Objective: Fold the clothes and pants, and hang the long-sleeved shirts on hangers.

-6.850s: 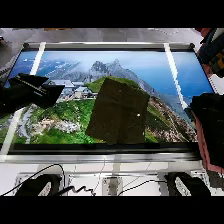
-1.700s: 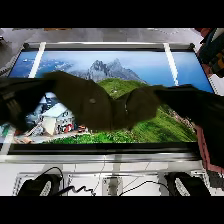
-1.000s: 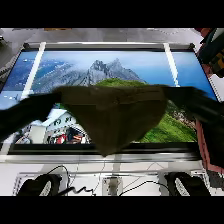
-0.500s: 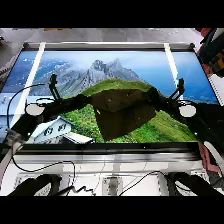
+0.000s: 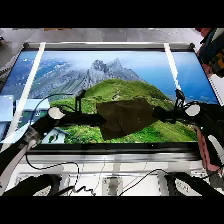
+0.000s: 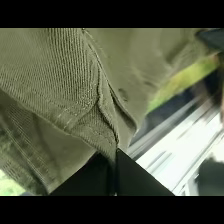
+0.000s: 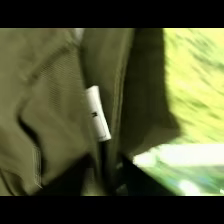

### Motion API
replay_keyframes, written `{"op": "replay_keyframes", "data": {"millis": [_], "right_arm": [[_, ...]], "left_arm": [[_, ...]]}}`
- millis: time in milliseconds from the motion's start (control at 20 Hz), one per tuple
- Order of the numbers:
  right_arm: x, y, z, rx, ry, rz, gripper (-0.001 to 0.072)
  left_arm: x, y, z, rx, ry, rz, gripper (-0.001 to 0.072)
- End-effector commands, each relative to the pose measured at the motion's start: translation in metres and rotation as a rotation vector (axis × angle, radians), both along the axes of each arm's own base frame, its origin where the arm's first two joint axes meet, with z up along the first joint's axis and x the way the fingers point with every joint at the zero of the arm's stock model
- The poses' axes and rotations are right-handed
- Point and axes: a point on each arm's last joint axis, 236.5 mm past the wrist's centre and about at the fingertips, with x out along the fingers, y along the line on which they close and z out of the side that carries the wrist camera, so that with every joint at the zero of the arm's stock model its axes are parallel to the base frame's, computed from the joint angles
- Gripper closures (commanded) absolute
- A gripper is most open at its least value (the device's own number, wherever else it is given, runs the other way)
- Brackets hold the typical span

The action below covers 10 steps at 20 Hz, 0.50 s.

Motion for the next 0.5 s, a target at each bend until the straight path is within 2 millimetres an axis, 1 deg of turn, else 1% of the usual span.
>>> {"op": "replay_keyframes", "data": {"millis": [0,50,100,200,350,400,450], "right_arm": [[-0.027,-0.020,-0.014,-0.106,0.084,0.116,0.0132],[-0.018,-0.022,-0.012,-0.116,0.049,0.101,0.0114],[-0.008,-0.026,-0.009,-0.131,0.014,0.088,0.0108],[0.010,-0.037,0.003,-0.138,-0.025,0.052,0.0108],[0.039,-0.057,0.019,-0.124,-0.018,0.032,0.0109],[0.045,-0.058,0.021,-0.093,0.013,0.052,0.0109],[0.048,-0.054,0.021,-0.033,0.064,0.092,0.0109]], "left_arm": [[-0.017,-0.005,-0.030,0.064,0.055,-0.064,0.0200],[-0.015,-0.004,-0.030,0.065,0.055,-0.059,-0.0009],[-0.013,-0.003,-0.029,0.063,0.052,-0.055,0.0009],[-0.010,0.000,-0.027,0.062,0.049,-0.043,0.0010],[-0.006,0.005,-0.027,0.062,0.050,-0.028,0.0009],[-0.005,0.005,-0.027,0.062,0.050,-0.027,0.0009],[-0.006,0.005,-0.027,0.062,0.050,-0.028,0.0009]]}}
